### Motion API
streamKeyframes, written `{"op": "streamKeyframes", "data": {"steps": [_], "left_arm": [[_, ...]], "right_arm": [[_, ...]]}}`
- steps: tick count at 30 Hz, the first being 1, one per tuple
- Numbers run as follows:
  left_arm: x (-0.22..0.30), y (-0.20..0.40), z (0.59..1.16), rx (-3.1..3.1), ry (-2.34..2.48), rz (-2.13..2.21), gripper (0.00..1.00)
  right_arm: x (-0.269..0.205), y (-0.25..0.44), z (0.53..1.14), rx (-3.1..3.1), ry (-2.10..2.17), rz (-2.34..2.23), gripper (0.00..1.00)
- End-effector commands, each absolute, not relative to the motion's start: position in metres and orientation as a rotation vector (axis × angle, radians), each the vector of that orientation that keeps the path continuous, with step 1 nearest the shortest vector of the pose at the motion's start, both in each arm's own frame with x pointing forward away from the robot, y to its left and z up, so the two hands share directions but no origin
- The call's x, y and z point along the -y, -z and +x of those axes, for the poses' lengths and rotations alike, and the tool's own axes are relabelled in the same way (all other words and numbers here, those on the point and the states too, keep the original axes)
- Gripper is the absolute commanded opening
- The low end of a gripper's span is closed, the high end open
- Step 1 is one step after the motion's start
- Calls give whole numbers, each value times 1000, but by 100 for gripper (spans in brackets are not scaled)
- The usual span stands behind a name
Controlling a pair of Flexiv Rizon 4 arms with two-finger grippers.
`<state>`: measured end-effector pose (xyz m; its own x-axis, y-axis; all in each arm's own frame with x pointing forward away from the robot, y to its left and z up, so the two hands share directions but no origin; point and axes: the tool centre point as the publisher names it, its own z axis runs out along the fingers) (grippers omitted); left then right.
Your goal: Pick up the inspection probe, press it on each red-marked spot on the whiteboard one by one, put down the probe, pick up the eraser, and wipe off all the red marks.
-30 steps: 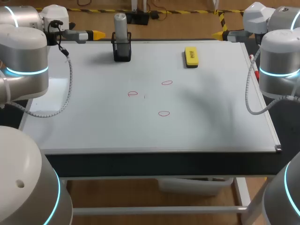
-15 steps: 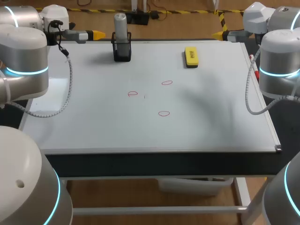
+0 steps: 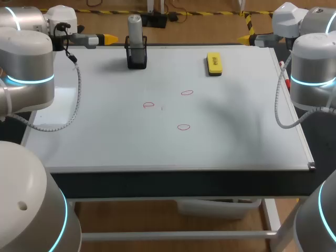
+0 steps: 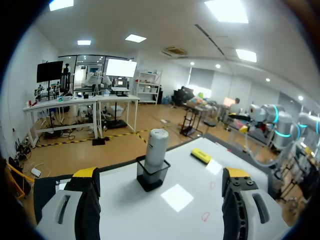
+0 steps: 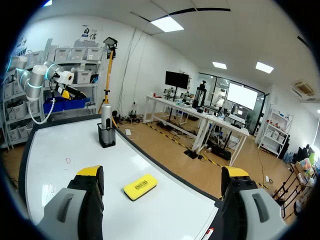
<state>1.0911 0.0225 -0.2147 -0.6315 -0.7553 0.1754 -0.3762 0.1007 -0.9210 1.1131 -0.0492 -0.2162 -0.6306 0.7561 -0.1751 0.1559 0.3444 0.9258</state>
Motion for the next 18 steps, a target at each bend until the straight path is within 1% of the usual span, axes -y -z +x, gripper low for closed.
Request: {"op": "streamKeyframes", "data": {"steps": [1,8,18], "left_arm": [[-22,216,1091,-2038,1547,-1108,100],[-21,218,1091,-2040,1579,-1095,100],[-8,230,1100,-2114,1728,-872,100]], "right_arm": [[49,216,1114,-2012,-1289,793,100],[49,216,1114,-2012,-1289,793,100],[49,216,1114,-2012,-1289,793,100]]}}
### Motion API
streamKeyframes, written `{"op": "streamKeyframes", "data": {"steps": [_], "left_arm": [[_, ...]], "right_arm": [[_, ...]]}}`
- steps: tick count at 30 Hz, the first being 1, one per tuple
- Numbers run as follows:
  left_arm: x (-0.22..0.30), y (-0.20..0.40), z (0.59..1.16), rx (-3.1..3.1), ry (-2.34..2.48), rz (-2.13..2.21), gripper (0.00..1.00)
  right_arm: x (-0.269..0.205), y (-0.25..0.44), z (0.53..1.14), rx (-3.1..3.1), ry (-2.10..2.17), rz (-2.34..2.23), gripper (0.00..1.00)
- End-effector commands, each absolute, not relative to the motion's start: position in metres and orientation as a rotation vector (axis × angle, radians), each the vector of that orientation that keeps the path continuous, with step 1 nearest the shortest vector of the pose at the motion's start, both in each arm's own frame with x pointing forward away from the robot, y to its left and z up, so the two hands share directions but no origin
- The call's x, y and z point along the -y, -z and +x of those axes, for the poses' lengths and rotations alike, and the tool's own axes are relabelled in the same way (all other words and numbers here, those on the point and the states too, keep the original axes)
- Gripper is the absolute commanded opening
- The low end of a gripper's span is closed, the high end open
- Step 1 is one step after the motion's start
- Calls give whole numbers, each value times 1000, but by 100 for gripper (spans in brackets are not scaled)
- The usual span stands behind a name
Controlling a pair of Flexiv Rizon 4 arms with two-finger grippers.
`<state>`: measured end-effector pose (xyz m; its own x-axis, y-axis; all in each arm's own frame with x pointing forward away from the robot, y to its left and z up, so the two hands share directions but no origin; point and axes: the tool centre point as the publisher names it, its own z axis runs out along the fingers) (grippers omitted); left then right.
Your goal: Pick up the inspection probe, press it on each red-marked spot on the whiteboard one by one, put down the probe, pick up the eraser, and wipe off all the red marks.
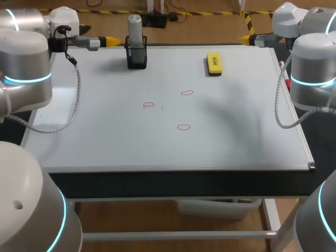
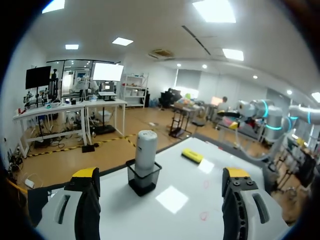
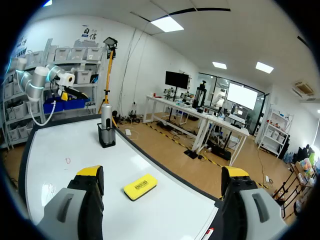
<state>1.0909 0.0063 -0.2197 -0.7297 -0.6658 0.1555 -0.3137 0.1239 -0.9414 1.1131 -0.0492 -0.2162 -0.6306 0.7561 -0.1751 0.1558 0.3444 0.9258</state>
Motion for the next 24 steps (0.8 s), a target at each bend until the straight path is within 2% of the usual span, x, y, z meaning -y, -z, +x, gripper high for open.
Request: {"op": "streamKeyframes", "data": {"steps": [1,24], "left_arm": [[-6,232,1101,-2127,1745,-840,100],[35,268,1152,-2237,2066,-386,100]], "right_arm": [[49,216,1114,-2012,-1289,793,100],[49,216,1114,-2012,-1289,793,100]]}}
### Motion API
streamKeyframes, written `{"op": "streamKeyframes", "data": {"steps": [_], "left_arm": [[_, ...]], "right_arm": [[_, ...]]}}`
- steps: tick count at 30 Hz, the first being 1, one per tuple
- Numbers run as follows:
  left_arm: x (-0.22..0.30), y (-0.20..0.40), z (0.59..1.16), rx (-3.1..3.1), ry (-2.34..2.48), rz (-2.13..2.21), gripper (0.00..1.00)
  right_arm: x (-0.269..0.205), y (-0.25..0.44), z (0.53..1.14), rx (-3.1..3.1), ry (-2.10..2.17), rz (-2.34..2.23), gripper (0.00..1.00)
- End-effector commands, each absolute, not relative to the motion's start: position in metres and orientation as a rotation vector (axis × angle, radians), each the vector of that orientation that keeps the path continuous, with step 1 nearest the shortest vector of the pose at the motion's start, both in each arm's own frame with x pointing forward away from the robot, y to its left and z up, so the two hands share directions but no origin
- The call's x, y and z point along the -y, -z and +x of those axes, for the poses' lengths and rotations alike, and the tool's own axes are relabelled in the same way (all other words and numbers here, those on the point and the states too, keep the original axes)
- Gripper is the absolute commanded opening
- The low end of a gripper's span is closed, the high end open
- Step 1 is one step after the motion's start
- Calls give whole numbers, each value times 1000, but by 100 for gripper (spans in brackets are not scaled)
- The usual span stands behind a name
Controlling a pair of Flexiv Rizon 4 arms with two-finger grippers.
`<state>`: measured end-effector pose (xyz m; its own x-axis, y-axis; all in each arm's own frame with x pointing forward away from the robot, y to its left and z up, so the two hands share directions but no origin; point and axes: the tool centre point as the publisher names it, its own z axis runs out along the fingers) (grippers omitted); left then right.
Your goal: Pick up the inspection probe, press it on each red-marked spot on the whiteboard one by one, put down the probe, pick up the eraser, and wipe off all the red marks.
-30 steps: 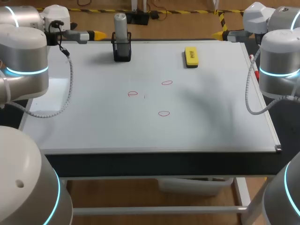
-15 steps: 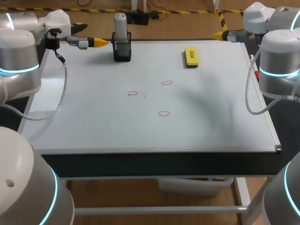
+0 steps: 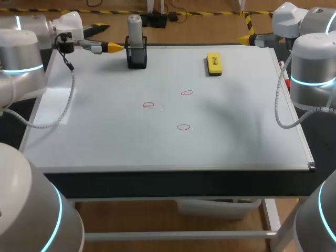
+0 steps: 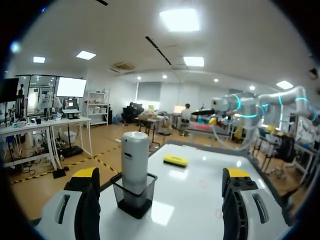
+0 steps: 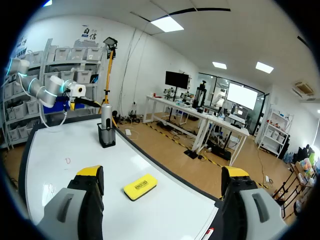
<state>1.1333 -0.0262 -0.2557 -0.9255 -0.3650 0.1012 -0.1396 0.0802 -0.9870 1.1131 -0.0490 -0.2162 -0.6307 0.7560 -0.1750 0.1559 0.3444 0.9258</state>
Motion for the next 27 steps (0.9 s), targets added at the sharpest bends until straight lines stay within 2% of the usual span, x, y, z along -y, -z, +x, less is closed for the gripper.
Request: {"op": "streamKeyframes", "data": {"steps": [1,27], "left_arm": [[36,270,1156,-2243,2071,-374,100],[82,282,1230,-2299,2250,-71,100]], "right_arm": [[49,216,1114,-2012,-1289,793,100],[49,216,1114,-2012,-1289,793,100]]}}
